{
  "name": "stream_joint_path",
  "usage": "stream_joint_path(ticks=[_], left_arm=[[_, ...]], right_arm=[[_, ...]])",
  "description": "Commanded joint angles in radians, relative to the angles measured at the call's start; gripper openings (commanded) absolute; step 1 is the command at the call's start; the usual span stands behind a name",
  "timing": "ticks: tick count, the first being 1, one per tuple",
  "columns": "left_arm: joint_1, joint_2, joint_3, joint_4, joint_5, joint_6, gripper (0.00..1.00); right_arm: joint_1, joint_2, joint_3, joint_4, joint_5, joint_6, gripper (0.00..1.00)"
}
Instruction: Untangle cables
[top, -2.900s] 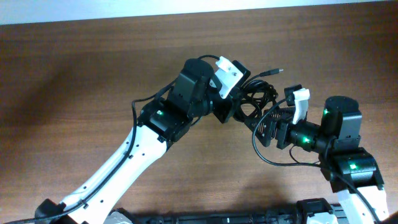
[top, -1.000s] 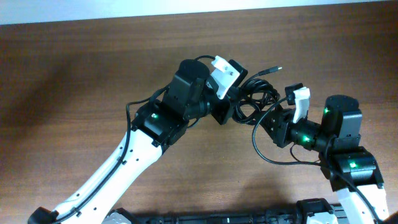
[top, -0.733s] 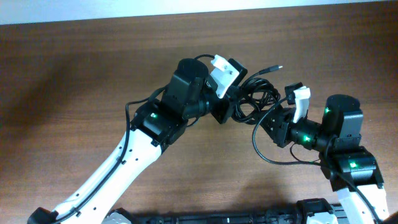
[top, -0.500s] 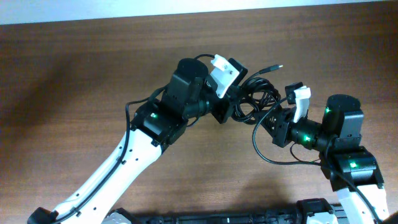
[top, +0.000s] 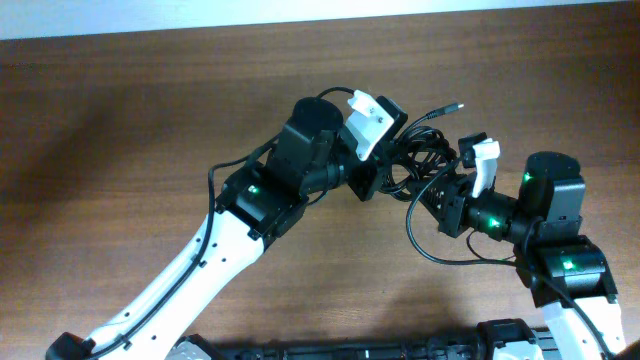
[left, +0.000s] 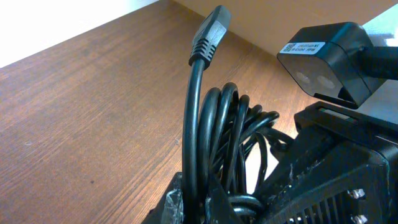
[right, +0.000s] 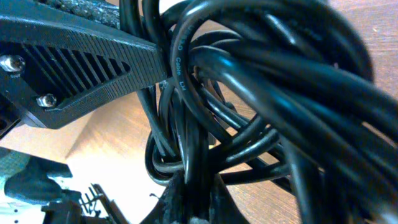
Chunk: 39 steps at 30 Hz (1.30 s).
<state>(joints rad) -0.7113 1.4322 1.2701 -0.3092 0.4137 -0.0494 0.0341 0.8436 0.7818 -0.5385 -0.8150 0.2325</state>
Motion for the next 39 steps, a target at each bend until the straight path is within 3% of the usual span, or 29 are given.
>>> stream_joint_path(ticks=[1, 4, 13, 26, 27, 28, 29, 31, 33, 39], left_arm=[[-0.039, -0.01, 0.023, 0.002, 0.087, -0.017, 0.0], [-0.039, -0.01, 0.023, -0.003, 0.048, -0.018, 0.0], [-0.039, -0.01, 0.023, -0.116, -0.316, -0.119, 0.0], [0.0, -0.01, 0.023, -0.171, -0.369, -0.122, 0.0], [0.005, -0.01, 0.023, -0.171, -0.369, -0.122, 0.0], [0.009, -0.012, 0.023, -0.171, -0.369, -0.122, 0.0], [0.01, -0.014, 0.023, -0.171, -0.369, -0.121, 0.0], [0.01, -0.018, 0.023, -0.171, -0.369, -0.121, 0.0], [0.009, -0.021, 0.023, -0.171, -0.369, -0.121, 0.0], [0.01, -0.033, 0.023, -0.172, -0.35, -0.06, 0.0]], right_arm=[[0.005, -0.003, 0.018, 0.023, -0.072, -0.015, 0.04], [0.005, -0.003, 0.018, 0.023, -0.071, -0.016, 0.04], [0.004, -0.022, 0.018, 0.09, -0.066, -0.015, 0.04], [0.004, -0.036, 0.018, 0.105, -0.019, -0.015, 0.04], [0.004, -0.036, 0.018, 0.104, -0.019, -0.015, 0.13], [0.004, -0.036, 0.018, 0.101, -0.019, -0.015, 0.31], [0.004, -0.036, 0.018, 0.099, -0.018, -0.015, 0.41], [0.004, -0.036, 0.018, 0.098, -0.014, -0.015, 0.55], [0.004, -0.036, 0.018, 0.098, -0.011, -0.015, 0.62], [0.003, -0.036, 0.018, 0.098, 0.032, -0.015, 0.66]])
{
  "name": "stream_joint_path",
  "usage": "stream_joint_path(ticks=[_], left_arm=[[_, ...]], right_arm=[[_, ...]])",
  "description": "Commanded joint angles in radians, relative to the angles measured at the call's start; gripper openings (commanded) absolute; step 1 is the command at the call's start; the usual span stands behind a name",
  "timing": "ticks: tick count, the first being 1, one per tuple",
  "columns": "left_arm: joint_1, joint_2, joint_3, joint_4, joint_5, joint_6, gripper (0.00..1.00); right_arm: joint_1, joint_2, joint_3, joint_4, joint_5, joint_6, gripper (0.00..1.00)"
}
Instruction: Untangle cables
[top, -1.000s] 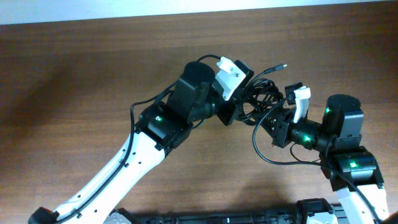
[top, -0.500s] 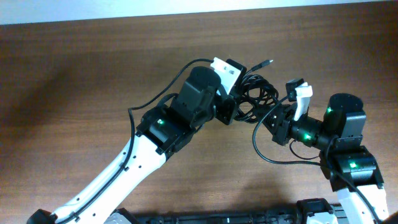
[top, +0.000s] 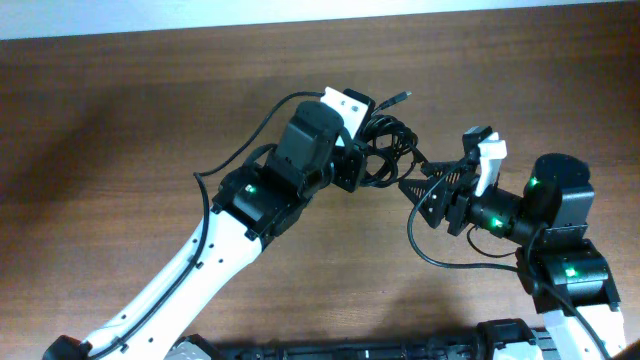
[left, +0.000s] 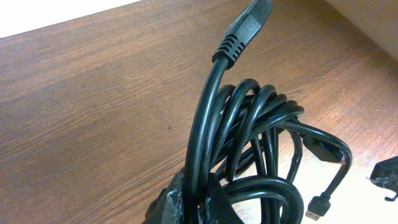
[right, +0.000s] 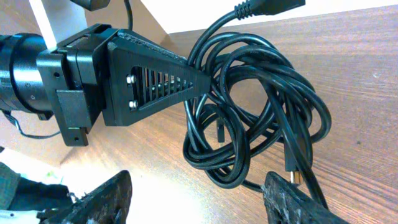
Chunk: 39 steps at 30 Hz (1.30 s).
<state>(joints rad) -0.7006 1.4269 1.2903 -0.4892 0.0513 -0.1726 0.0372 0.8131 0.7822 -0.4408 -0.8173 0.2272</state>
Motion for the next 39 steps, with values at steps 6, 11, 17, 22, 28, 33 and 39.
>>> stream_joint_path(ticks=[6, 11, 17, 22, 28, 33, 39], left_arm=[[-0.002, -0.068, 0.003, -0.003, 0.069, 0.232, 0.0], [-0.002, -0.076, 0.003, -0.021, 0.095, 0.312, 0.0], [-0.002, -0.076, 0.003, -0.02, 0.283, 0.4, 0.0], [-0.001, -0.076, 0.003, -0.014, 0.347, 0.422, 0.0], [0.024, -0.076, 0.003, 0.002, 0.345, 0.403, 0.0], [0.091, -0.076, 0.003, 0.055, 0.346, 0.253, 0.0], [0.1, -0.076, 0.003, 0.1, 0.345, 0.187, 0.0]], right_arm=[[0.0, -0.006, 0.02, 0.012, 0.108, -0.01, 0.66], [0.0, -0.016, 0.021, 0.043, 0.142, -0.014, 0.66], [0.0, -0.017, 0.021, 0.063, 0.105, -0.093, 0.66], [0.0, -0.017, 0.021, 0.06, 0.041, -0.161, 0.63], [0.0, -0.017, 0.021, 0.043, 0.034, -0.171, 0.04], [0.0, -0.017, 0.021, 0.025, -0.029, -0.171, 0.04], [0.001, -0.017, 0.021, 0.011, -0.11, -0.171, 0.04]])
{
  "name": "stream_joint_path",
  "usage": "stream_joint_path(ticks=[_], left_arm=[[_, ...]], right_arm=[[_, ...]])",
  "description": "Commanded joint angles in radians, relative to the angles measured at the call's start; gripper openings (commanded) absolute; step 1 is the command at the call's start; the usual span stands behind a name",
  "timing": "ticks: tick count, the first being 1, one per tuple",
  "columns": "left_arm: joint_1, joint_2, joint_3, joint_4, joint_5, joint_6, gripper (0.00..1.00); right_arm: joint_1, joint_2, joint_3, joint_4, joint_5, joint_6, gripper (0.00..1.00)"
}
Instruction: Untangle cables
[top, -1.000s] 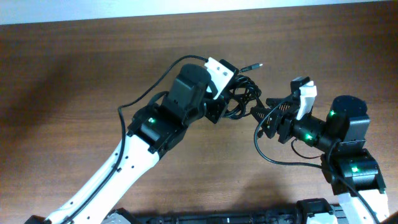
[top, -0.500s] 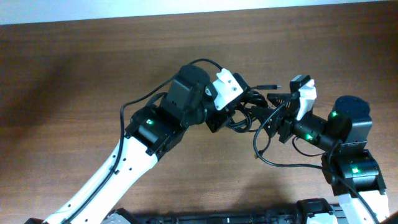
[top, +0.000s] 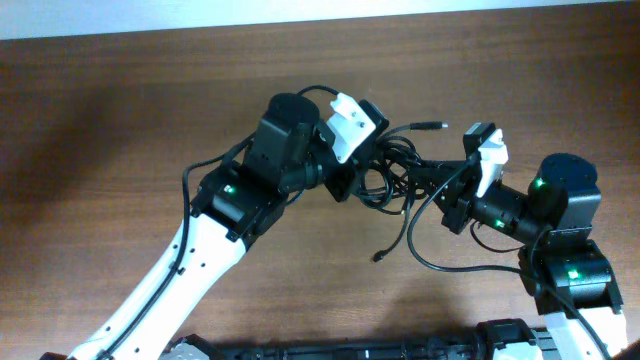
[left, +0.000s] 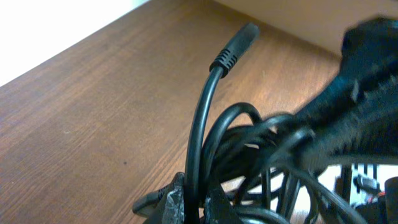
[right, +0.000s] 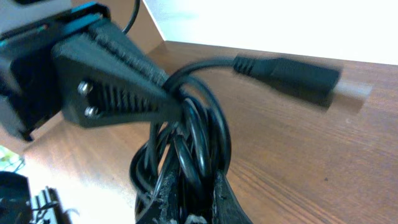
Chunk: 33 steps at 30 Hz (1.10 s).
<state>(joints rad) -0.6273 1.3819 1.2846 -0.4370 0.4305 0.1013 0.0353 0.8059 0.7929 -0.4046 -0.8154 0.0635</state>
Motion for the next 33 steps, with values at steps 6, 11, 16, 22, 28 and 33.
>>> stream_joint_path(ticks=[6, 11, 16, 22, 28, 33], left_arm=[[0.026, -0.03, 0.009, 0.062, -0.174, -0.198, 0.0], [0.026, -0.031, 0.009, 0.062, -0.25, -0.291, 0.0], [0.026, -0.031, 0.009, 0.062, -0.325, -0.36, 0.0], [0.026, -0.031, 0.009, 0.062, -0.403, -0.428, 0.0], [0.026, -0.031, 0.009, 0.054, -0.517, -0.51, 0.0], [0.026, -0.031, 0.009, 0.053, -0.563, -0.561, 0.0]], right_arm=[[0.003, -0.01, 0.011, -0.027, -0.174, -0.007, 0.04], [0.003, -0.01, 0.011, -0.054, -0.177, -0.008, 0.04], [0.003, -0.01, 0.011, -0.11, -0.176, -0.008, 0.04], [0.003, -0.01, 0.011, -0.143, -0.176, -0.008, 0.04], [0.003, -0.01, 0.011, -0.167, -0.176, -0.008, 0.04], [0.003, -0.01, 0.011, -0.193, -0.175, -0.008, 0.04]])
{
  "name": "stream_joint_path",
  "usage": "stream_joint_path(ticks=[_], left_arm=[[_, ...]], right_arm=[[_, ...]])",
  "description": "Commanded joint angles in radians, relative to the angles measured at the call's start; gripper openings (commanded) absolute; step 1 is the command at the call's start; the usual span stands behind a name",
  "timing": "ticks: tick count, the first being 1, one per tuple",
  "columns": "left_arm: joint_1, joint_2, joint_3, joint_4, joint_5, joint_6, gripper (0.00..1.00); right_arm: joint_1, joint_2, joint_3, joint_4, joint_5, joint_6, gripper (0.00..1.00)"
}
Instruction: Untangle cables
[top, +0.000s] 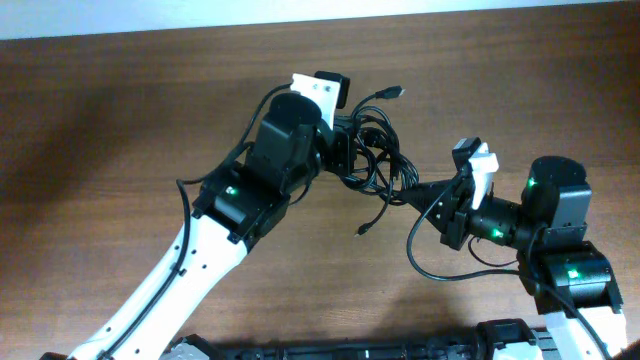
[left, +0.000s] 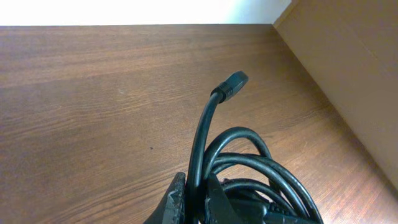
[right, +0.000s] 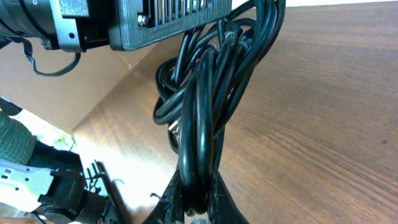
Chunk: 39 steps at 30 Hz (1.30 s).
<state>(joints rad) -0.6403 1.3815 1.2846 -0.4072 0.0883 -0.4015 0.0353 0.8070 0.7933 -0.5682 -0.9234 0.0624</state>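
A tangled bundle of black cables (top: 376, 165) hangs between my two grippers above the wooden table. My left gripper (top: 345, 150) is shut on one strand of it (left: 196, 198); that strand rises to a black plug (left: 230, 83), seen at the top of the bundle in the overhead view (top: 395, 92). My right gripper (top: 417, 196) is shut on several strands at the bundle's lower right (right: 196, 194). A loose thin end (top: 362, 231) dangles below the bundle. In the right wrist view the strands run up to the left gripper's black body (right: 163, 22).
The brown wooden table (top: 120, 110) stretches out on all sides. A thin black lead (top: 430, 262) loops from the right arm (top: 553, 215) near the table's front. A pale wall (left: 348, 68) borders the table's far side.
The left gripper has shifted up and back with its strand, and the plug now points up-right. The right gripper sits lower and further left. The bundle is drawn into longer loops between them.
First both grippers were close together on the knotted bundle. Then the right gripper was open and apart while the left alone held the bundle. After that the right gripper was shut on strands again, and now the bundle hangs stretched between the two.
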Motion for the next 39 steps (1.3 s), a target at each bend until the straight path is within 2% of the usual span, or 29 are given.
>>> stream_joint_path(ticks=[1, 5, 6, 7, 8, 11, 19, 26, 28, 30, 35, 39], left_arm=[[0.039, -0.03, 0.009, 0.024, -0.221, -0.058, 0.0], [0.039, -0.03, 0.009, 0.02, -0.212, -0.042, 0.0], [0.039, -0.03, 0.009, 0.021, -0.161, 0.021, 0.0], [0.039, -0.03, 0.009, 0.021, -0.112, 0.061, 0.0], [0.039, -0.03, 0.009, 0.02, -0.075, 0.09, 0.0], [0.039, -0.03, 0.009, 0.013, -0.013, 0.127, 0.0], [0.039, -0.04, 0.009, 0.012, 0.057, 0.127, 0.0], [0.039, -0.051, 0.009, 0.046, 0.24, 0.126, 0.0], [0.039, -0.051, 0.009, 0.056, 0.261, 0.126, 0.0], [0.039, -0.051, 0.009, 0.063, 0.264, 0.119, 0.0], [0.038, -0.051, 0.009, 0.067, 0.264, 0.08, 0.0], [0.039, -0.051, 0.009, 0.065, 0.187, 0.076, 0.0]], right_arm=[[0.003, -0.011, 0.01, -0.03, -0.064, -0.006, 0.04], [0.003, -0.011, 0.01, -0.03, -0.045, -0.006, 0.04], [0.003, -0.011, 0.01, -0.03, 0.014, -0.006, 0.04], [0.003, -0.011, 0.01, -0.029, 0.051, -0.005, 0.12], [0.003, -0.011, 0.01, -0.026, 0.077, -0.003, 0.26], [0.003, -0.011, 0.01, -0.002, 0.109, -0.002, 0.44], [0.003, -0.011, 0.01, 0.032, 0.177, 0.005, 0.49], [0.003, -0.01, 0.01, 0.056, 0.177, 0.005, 0.49], [0.003, -0.01, 0.01, 0.056, 0.176, 0.005, 0.39], [0.003, -0.01, 0.01, 0.056, 0.175, 0.005, 0.34], [0.003, -0.01, 0.01, 0.055, 0.119, 0.005, 0.04], [0.003, -0.01, 0.01, 0.048, 0.081, 0.005, 0.04]])
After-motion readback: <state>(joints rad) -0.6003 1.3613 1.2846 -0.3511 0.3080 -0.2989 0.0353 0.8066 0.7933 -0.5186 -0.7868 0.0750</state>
